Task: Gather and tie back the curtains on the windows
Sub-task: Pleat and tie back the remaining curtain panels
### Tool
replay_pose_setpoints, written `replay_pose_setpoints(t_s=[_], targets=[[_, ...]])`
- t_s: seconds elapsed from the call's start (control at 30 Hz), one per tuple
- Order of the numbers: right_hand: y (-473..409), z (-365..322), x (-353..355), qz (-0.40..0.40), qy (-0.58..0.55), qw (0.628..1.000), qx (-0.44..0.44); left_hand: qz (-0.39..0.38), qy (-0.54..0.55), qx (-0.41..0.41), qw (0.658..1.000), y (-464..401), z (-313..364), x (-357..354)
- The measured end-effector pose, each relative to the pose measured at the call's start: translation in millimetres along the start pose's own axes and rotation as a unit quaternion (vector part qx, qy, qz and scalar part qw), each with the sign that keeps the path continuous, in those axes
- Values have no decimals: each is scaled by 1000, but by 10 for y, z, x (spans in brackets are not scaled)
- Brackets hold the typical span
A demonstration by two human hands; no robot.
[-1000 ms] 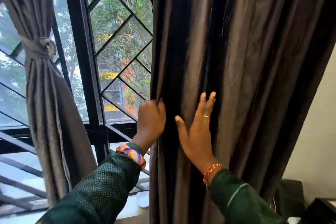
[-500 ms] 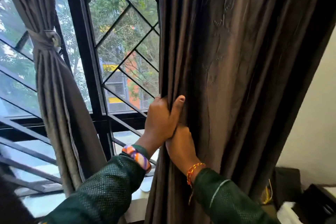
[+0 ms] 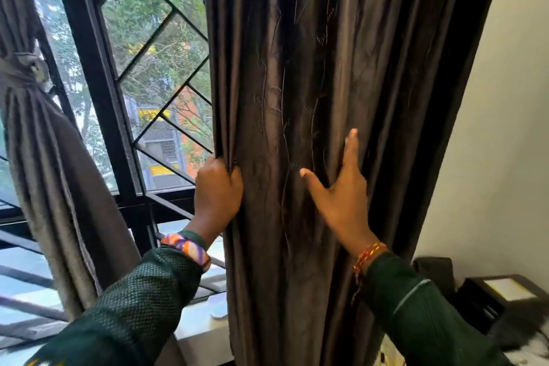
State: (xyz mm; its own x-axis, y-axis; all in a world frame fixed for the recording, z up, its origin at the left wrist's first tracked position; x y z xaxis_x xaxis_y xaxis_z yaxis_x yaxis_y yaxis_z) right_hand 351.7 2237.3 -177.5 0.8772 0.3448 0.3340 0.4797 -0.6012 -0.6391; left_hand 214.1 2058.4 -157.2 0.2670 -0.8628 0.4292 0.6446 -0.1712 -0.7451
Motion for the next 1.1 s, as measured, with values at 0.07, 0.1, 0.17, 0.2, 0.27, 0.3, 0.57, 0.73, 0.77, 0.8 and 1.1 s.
replay_pose_setpoints(t_s=[0.07,0.1,0.17,0.2,0.27,0.3,0.57,0.73,0.77,0.8,1.1], targets=[[-58,154,-189,-69,-50,995,-52,0,3,-6,1000,9,18,-7],[-42,190,-259,-84,-35,994,-63,-2,4,-6,1000,15,14,-19],[68,196,-399,-103,21,992,-63,-4,9,-10,1000,28,19,-49],[153,155,-506,-119,40,991,-44,0,15,-18,1000,37,40,-50],[355,57,-787,-158,54,986,0,12,34,-43,998,71,129,-39],[446,7,-922,-176,63,982,10,17,43,-57,997,94,185,-36],[794,-48,-1427,-252,67,965,-13,-7,88,-94,992,183,314,41],[1136,-34,-1644,-353,184,916,53,-28,43,-59,997,116,87,-14],[1200,7,-1682,-367,181,911,51,-24,42,-64,997,108,70,1],[1258,57,-1728,-386,176,904,47,-17,40,-68,997,103,64,22],[406,-173,-1308,-385,-49,921,13,0,24,-139,990,284,127,147]])
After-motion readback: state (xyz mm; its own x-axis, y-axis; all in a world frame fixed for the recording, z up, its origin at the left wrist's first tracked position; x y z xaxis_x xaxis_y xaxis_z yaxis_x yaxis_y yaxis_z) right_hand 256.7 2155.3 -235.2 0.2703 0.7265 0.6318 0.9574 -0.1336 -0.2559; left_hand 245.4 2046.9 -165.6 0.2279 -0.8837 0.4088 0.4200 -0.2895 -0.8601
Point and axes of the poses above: each hand's wrist, its own y-axis away from the middle knuckle, its own x-axis out of the back of the hand, z = x × y, the point moved 10 cm from there along -y, towards the middle knuckle
